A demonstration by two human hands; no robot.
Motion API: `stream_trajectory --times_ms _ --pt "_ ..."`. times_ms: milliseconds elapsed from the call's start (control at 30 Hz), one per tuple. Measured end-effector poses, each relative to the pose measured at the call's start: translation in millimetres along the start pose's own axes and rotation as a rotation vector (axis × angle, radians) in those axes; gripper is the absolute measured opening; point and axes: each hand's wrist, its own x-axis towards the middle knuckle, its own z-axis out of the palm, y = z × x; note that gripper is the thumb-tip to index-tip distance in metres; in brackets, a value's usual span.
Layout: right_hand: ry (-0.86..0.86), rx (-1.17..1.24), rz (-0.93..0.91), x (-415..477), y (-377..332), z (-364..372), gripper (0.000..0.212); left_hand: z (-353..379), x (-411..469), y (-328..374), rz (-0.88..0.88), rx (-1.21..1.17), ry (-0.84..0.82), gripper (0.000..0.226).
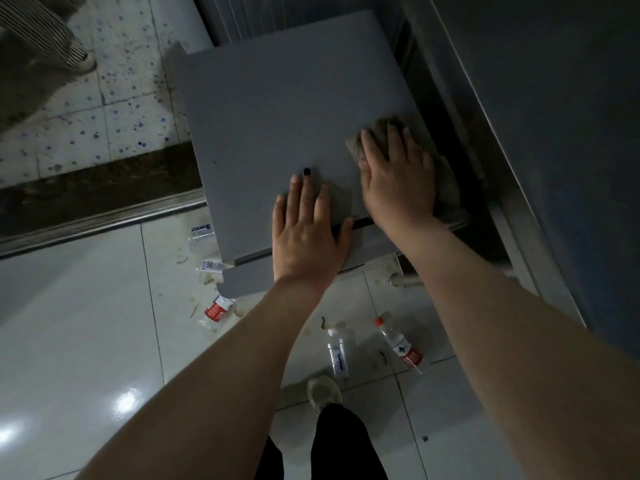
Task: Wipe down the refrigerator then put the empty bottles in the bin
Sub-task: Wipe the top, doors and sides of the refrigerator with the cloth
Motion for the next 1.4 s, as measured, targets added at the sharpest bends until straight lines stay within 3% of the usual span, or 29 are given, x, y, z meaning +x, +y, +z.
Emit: stream_trajectory --times_ms 167,367,500,667,833,1000,1167,1400 --pt "-0.002 0.029 0.049 23.6 -5.2 4.2 0.046 1.9 -0.5 -0.4 -0.003 -0.009 0.011 0.065" --pt "-0.018 0.061 -0.152 5.9 -3.3 -1.8 0.043 1.8 -0.5 -0.1 0.005 -0.001 0.001 0.066" --pt "0.013 0.136 -0.144 -23.2 -2.9 -0.7 0.047 -2.6 0.4 0.3 -0.016 -0.085 -0.019 0.065" --pt "0.097 0.444 -0.074 -41.4 0.9 -5.3 0.038 -7.2 2.8 0.2 -0.069 -0.248 -0.035 0.044" --pt "0.087 0.876 0.136 -71.4 -9.4 -20.2 0.034 -27.6 4.2 -12.8 -0.093 -0.562 -0.046 0.032" --pt "0.159 1.08 0.262 -110.0 -39.1 -26.3 0.034 -60.5 -28.5 -36.6 -0.08 -0.577 0.035 0.031" --pt "0.249 1.145 0.274 -150.2 -69.3 -27.1 0.035 -67.7 -75.5 -67.0 -0.089 -0.61 0.121 0.03" --pt "0.38 1.102 0.152 -184.4 -99.9 -4.7 0.038 -45.9 -126.2 -99.8 -0.118 -0.682 0.221 0.037"
